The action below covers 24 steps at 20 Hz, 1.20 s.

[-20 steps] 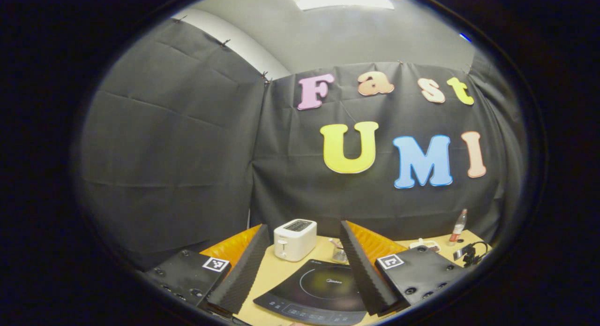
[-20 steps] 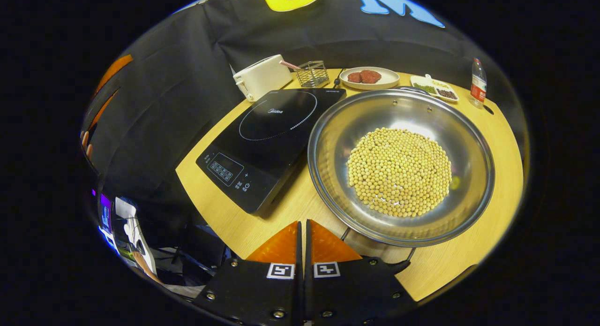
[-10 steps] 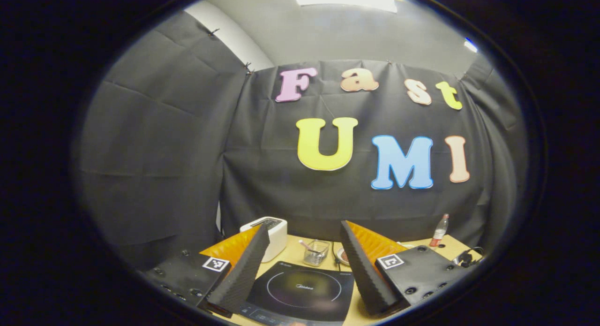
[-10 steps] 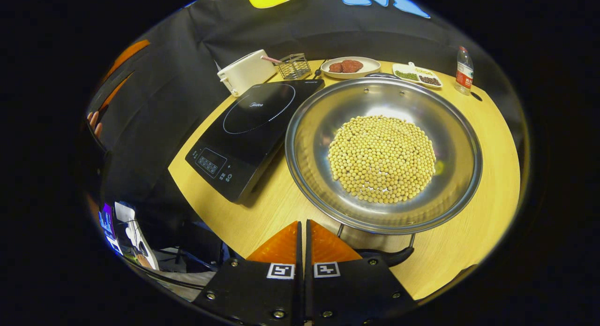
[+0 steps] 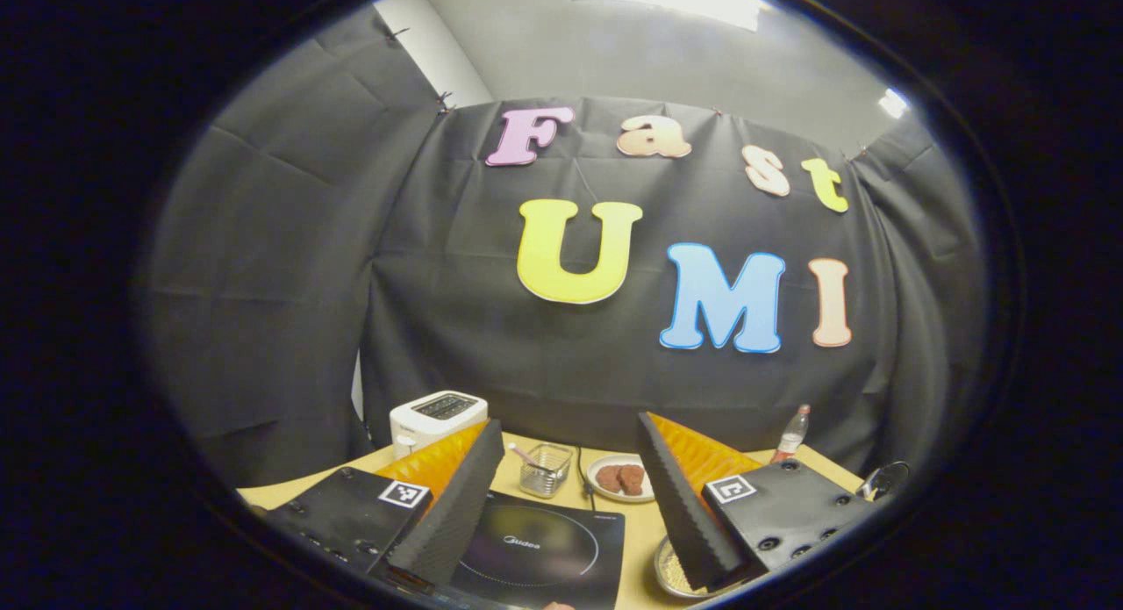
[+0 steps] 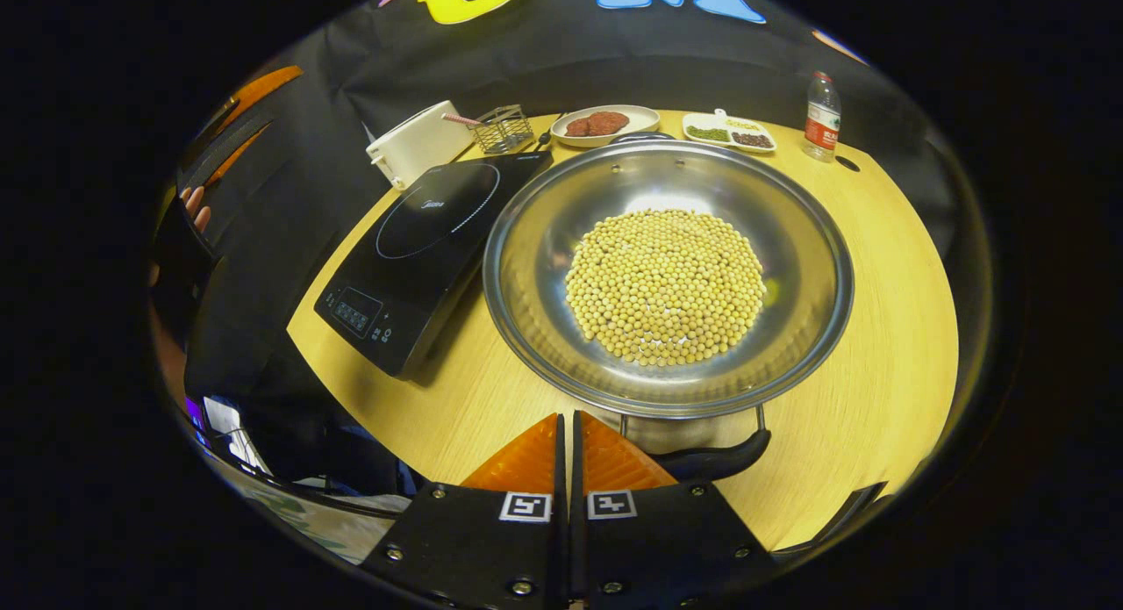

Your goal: First push the handle of the pot to place it horizontally, then grasp the pot with both hands and set it on the induction cooktop.

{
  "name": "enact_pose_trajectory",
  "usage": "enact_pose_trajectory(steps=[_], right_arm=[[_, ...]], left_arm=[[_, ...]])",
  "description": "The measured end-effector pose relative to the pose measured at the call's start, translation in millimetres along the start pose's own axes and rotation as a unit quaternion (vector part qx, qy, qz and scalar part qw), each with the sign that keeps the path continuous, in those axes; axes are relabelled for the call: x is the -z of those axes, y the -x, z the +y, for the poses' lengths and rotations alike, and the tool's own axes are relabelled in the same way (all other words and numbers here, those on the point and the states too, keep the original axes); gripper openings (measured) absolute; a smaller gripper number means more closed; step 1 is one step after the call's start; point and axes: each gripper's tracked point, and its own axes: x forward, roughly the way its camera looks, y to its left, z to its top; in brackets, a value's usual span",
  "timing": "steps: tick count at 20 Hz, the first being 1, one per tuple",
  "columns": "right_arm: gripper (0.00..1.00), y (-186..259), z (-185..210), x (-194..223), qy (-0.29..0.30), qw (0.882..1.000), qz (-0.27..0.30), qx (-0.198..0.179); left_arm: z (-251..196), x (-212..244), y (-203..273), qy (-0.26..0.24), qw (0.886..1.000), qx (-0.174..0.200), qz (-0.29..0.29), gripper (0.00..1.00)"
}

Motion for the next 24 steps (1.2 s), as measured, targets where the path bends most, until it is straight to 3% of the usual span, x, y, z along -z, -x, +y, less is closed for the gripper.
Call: enact_pose_trajectory(steps=[5,6,7,13,17,19,21,24], right_arm=[[0.01,6,-24,3,-0.006,1.000,0.001,0.018],[0.01,8,-29,4,-0.004,1.000,0.002,0.019],[0.01,10,-34,5,-0.001,1.000,0.003,0.019],[0.01,19,-75,5,0.015,1.000,0.007,0.017],[0.01,21,-101,5,0.018,1.000,0.010,0.021],[0.01,22,-112,3,0.020,0.999,0.011,0.024],[0.01,23,-126,2,0.024,0.999,0.012,0.033],[0.01,23,-147,-2,0.026,0.998,0.014,0.049]], left_arm=[[-24,-4,-12,-0.003,1.000,0.012,-0.006,0.99],[-30,-3,-14,-0.003,1.000,0.013,-0.007,0.94],[-35,-2,-14,-0.006,1.000,0.011,-0.007,1.00],[-63,4,-9,-0.016,1.000,-0.012,-0.002,1.00],[-77,1,-3,-0.032,0.999,-0.026,-0.005,0.94],[-83,1,-1,-0.031,0.999,-0.033,-0.006,1.00],[-89,2,-1,-0.034,0.999,-0.039,-0.005,0.94],[-94,4,2,-0.041,0.998,-0.047,-0.006,0.94]])
